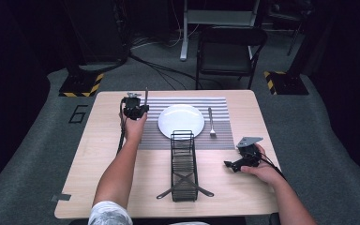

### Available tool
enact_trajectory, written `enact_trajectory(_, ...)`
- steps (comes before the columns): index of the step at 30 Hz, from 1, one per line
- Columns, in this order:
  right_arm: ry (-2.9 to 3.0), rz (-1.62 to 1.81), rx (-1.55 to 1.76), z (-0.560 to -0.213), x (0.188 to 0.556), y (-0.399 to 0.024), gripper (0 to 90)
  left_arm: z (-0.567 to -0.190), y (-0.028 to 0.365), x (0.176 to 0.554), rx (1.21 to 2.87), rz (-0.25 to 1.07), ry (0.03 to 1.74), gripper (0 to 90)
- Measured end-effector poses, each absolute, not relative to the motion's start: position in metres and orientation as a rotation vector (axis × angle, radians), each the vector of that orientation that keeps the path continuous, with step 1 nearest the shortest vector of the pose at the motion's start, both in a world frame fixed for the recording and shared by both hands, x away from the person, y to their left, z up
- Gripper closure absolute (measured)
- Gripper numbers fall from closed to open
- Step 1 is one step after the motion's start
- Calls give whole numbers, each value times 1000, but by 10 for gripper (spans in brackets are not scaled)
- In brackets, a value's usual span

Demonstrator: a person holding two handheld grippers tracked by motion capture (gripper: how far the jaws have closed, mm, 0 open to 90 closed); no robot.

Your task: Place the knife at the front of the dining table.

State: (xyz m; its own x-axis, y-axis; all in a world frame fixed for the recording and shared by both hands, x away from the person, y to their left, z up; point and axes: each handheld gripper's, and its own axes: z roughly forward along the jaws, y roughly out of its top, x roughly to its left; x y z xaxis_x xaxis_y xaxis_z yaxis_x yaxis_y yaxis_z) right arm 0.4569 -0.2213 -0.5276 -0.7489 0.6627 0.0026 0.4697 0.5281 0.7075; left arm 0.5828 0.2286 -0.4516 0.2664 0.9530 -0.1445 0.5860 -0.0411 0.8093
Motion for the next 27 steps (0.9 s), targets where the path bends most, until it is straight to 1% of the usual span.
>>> enact_trajectory(8,2503,1039,951,-528,457,-221,0,-460,230,592,1670,550,1493,829)
enact_trajectory(27,2505,1042,946,-528,457,-221,0,-472,230,602,1613,543,1556,828)
